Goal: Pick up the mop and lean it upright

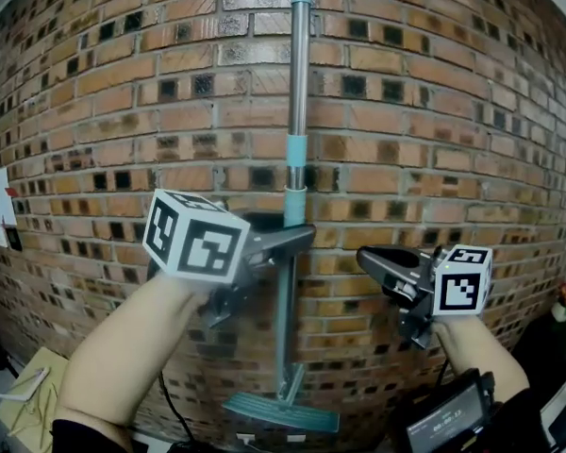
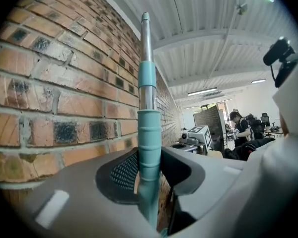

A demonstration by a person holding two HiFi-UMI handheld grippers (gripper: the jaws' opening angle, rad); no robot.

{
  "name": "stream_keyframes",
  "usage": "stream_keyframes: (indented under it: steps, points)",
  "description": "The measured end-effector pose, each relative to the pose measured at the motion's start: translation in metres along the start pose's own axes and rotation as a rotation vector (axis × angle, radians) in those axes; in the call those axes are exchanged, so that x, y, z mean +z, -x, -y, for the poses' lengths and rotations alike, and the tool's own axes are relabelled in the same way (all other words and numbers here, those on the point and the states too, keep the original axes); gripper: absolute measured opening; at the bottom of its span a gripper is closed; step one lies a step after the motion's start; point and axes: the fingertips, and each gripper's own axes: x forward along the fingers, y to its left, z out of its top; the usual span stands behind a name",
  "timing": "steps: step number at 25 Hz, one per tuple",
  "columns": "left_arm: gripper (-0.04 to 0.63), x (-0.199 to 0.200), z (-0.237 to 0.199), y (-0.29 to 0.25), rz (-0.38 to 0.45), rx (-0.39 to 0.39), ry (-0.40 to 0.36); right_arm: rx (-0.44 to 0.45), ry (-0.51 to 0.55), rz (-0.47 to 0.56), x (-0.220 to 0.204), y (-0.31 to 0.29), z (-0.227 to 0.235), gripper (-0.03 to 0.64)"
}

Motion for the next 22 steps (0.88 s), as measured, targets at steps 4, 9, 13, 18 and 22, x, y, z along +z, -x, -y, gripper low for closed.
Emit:
stream_keyframes:
  steps: [4, 9, 13, 18, 22]
  points:
    - [0.129, 0.019, -0.011, -0.009, -0.012, 0.010, 0.009, -0.012, 0.006, 0.009, 0.018, -0.002, 0.008, 0.014]
    - [0.129, 0.035, -0.028, -0.018, -0.013, 0.041, 0.014, 0.004, 0.000, 0.018, 0.023, -0.007, 0.013, 0.014]
    - [0.129, 0.038, -0.037, -0.022, -0.014, 0.059, 0.007, -0.002, 0.027, 0.017, 0.024, -0.010, 0.020, 0.014]
    - [0.129, 0.040, -0.035, -0.023, -0.018, 0.049, 0.013, -0.005, 0.006, 0.027, 0.028, -0.011, 0.019, 0.014]
    - [0.129, 0.043, -0.036, -0.023, -0.001, 0.041, 0.013, -0.009, 0.005, 0.026, 0.027, -0.011, 0.023, 0.014]
